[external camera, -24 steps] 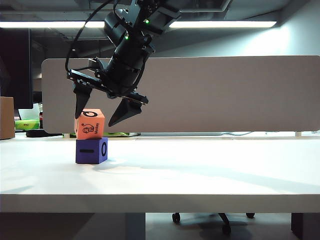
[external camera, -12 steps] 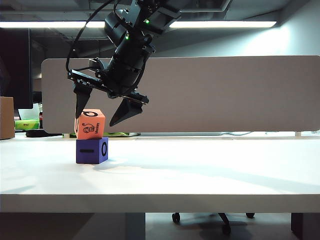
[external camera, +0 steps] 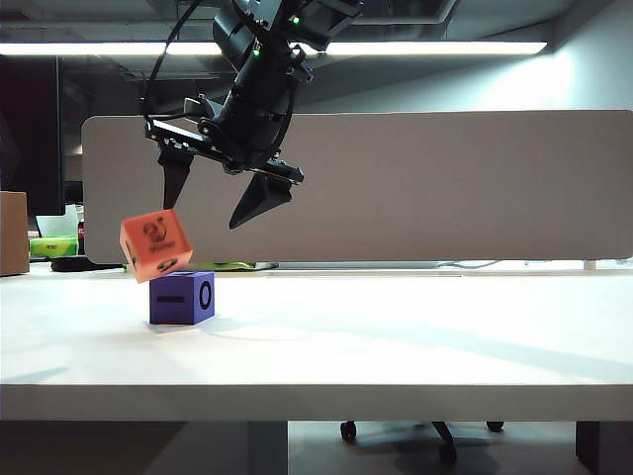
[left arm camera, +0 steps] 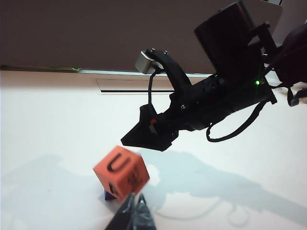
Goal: Stack the letter block on the right onto the letter block on the left.
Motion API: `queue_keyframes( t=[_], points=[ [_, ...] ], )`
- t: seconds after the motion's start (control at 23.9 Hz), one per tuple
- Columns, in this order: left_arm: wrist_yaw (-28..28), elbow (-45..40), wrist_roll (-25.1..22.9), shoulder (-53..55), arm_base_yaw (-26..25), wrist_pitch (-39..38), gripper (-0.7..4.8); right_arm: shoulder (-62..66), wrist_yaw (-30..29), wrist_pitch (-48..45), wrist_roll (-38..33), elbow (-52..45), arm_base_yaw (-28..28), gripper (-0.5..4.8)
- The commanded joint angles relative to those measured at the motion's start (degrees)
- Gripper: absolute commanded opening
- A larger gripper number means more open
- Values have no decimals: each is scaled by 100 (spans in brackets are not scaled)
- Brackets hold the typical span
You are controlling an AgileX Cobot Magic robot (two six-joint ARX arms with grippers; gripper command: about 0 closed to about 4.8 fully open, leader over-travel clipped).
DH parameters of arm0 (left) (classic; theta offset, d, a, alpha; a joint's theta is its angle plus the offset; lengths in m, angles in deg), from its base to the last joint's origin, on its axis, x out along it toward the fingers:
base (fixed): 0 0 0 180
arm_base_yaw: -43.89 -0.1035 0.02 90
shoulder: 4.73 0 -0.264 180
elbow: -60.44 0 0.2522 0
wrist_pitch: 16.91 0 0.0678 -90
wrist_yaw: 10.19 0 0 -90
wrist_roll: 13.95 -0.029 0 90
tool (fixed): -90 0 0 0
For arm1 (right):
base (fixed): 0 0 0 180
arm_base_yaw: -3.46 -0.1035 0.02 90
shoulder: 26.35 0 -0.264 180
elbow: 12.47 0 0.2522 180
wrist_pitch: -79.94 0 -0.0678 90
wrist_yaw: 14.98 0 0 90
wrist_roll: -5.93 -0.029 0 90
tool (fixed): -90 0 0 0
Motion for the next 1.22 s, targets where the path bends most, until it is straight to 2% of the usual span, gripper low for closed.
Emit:
queue_keyframes(
  t=[0.04, 0.25, 0.42, 0.67, 0.8, 0.84, 0.96, 1.09, 1.22],
  points=[
    [13, 39, -44, 4, 4, 114, -5, -35, 221, -76, 22, 22, -2, 432],
    [15, 39, -44, 4, 4, 111, -5, -39, 190, 42, 20, 85, 70, 431],
    [48, 39, -44, 4, 4, 111, -5, -76, 236, 588, 70, 87, -13, 432],
    [717, 39, -48, 4, 4, 111, -5, -330, 487, 1631, 354, 85, -186, 415],
    [1027, 39, -46, 2, 2, 114, -5, -492, 468, 2109, 793, 85, -289, 371],
    [992, 39, -48, 2, 0, 111, -5, -553, 476, 2417, 1067, 85, -348, 368],
    [597, 39, -46, -39, 0, 160, -5, -557, -343, 2726, 1102, 85, -341, 369],
    [42, 39, -44, -103, 2, 199, -5, -555, -459, 2817, 1261, 83, -402, 374],
    [-278, 39, -46, -245, 0, 199, -5, -518, -588, 2769, 1263, 81, -407, 415]
  ],
)
